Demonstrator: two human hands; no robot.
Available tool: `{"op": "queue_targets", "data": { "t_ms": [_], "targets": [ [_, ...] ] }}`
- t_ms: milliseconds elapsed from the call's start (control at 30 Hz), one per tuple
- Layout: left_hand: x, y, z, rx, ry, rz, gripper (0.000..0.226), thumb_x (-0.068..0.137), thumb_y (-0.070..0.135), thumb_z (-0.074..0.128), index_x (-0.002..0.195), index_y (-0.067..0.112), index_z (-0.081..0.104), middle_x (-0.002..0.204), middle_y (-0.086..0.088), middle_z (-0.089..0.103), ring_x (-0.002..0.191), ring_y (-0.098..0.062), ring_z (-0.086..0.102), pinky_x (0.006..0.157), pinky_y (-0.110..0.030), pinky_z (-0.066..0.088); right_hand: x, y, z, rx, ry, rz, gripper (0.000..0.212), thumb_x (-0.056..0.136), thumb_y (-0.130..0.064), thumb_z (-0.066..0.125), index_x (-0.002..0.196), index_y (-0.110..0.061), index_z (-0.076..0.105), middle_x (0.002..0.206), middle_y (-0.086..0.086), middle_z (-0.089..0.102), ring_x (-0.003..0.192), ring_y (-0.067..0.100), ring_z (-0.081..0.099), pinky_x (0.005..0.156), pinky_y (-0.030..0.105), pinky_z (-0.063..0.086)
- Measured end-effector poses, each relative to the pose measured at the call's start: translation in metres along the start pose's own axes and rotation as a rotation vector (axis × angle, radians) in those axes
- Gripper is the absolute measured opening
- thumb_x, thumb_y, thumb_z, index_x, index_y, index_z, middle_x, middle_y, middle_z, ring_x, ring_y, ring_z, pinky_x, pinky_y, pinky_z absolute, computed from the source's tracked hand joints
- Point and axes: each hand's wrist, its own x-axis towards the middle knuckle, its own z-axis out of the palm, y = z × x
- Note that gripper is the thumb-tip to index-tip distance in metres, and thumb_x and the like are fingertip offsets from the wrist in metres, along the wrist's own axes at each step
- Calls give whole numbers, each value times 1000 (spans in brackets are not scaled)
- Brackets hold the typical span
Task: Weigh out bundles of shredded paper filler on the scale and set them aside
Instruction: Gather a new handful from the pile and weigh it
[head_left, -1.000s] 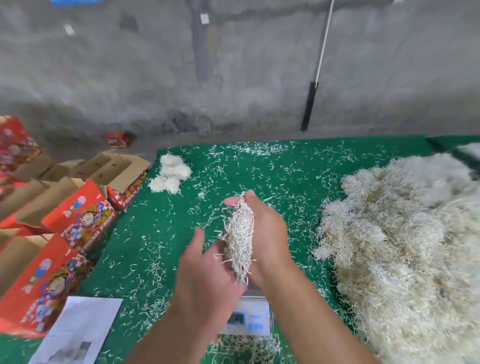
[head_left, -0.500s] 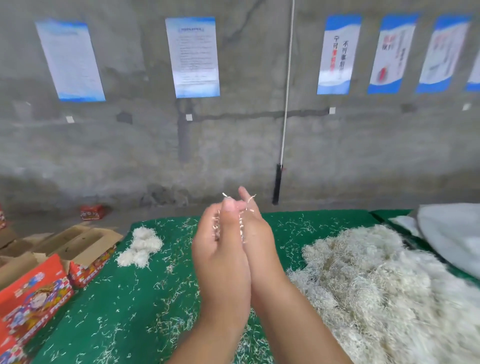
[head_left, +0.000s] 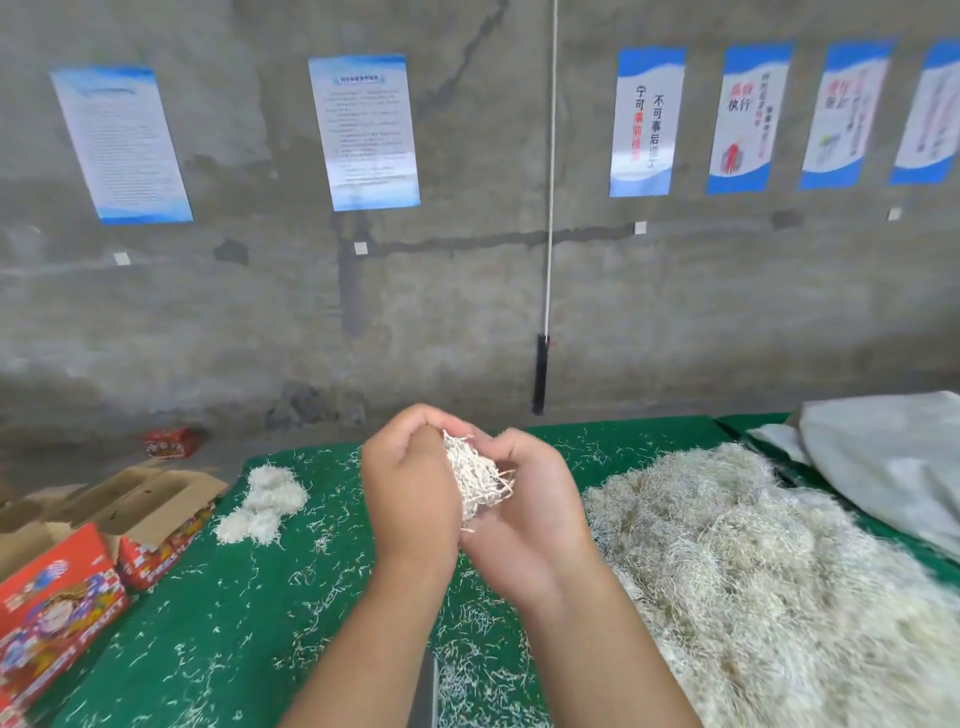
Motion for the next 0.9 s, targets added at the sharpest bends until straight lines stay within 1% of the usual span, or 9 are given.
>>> {"op": "queue_targets", "data": {
  "t_ms": [67, 167, 300, 433, 533, 667, 800, 867, 900],
  "targets": [
    [-11, -1, 3, 7, -37, 55, 32, 73, 6, 42, 64, 19, 69, 67, -1, 71, 70, -19, 66, 70, -40, 52, -1, 1, -2, 54, 31, 34, 27, 90, -27, 65, 110, -9, 61, 113, 16, 62, 106, 33, 65, 91, 41, 50],
    [-35, -3, 10, 79, -161, 156, 26, 81, 16, 43, 66, 23, 64, 73, 1, 66, 77, -22, 61, 77, -43, 48, -3, 0, -4, 131, 39, 77, 56, 95, -66, 60, 112, -13, 57, 128, 15, 53, 123, 28, 54, 117, 37, 36],
    [-48, -15, 11, 343, -246, 244, 30, 96, 50, 44, 89, 29, 64, 109, 17, 63, 122, -9, 53, 106, -47, 38, -6, 3, -15, 33, -21, 20, 84, 95, -79, 46, 130, -4, 57, 135, 16, 54, 140, 33, 53, 126, 42, 32],
    [-30, -21, 8, 523, -159, 127, 36, 97, 47, 39, 110, 36, 70, 147, 21, 51, 153, -2, 19, 126, -49, 10, -7, 22, -13, 5, 6, -82, 78, 104, -62, 49, 144, 5, 55, 140, 17, 66, 131, 33, 65, 114, 49, 46],
    [-16, -23, 5, 498, -146, 135, 46, 94, 24, 38, 127, 37, 67, 158, 18, 41, 156, -4, 11, 127, -52, 8, -7, 27, -11, -98, 80, -108, 63, 106, -54, 50, 131, 2, 67, 130, 18, 73, 122, 30, 71, 116, 47, 44],
    [-9, -25, 2, 511, -77, 222, 55, 89, 18, 39, 136, 36, 63, 166, 11, 30, 157, -6, 6, 127, -51, 10, 0, 32, -9, -278, 198, -152, 56, 108, -53, 51, 120, -3, 74, 114, 16, 79, 109, 28, 77, 99, 43, 56],
    [-23, -43, -9, 461, -176, 144, 47, 101, 50, 31, 137, 40, 61, 165, 18, 28, 155, -3, 16, 126, -42, 19, 16, 31, -19, -295, 365, -191, 49, 103, -54, 61, 95, -9, 80, 97, 13, 80, 94, 35, 79, 85, 46, 62],
    [-36, -59, -22, 365, -222, 46, 53, 100, 64, 28, 139, 45, 57, 158, 28, 33, 147, 7, 26, 117, -24, 25, 25, 28, -26, -231, 403, -138, 45, 100, -52, 67, 78, -13, 71, 71, 7, 70, 64, 29, 73, 59, 35, 57],
    [-38, -69, -31, 331, -211, -5, 53, 99, 67, 28, 138, 46, 57, 151, 32, 40, 142, 12, 32, 111, -16, 27, 30, 27, -29, -219, 409, -115, 44, 100, -50, 67, 71, -17, 62, 60, 4, 59, 49, 23, 58, 48, 29, 46]
  ]
}}
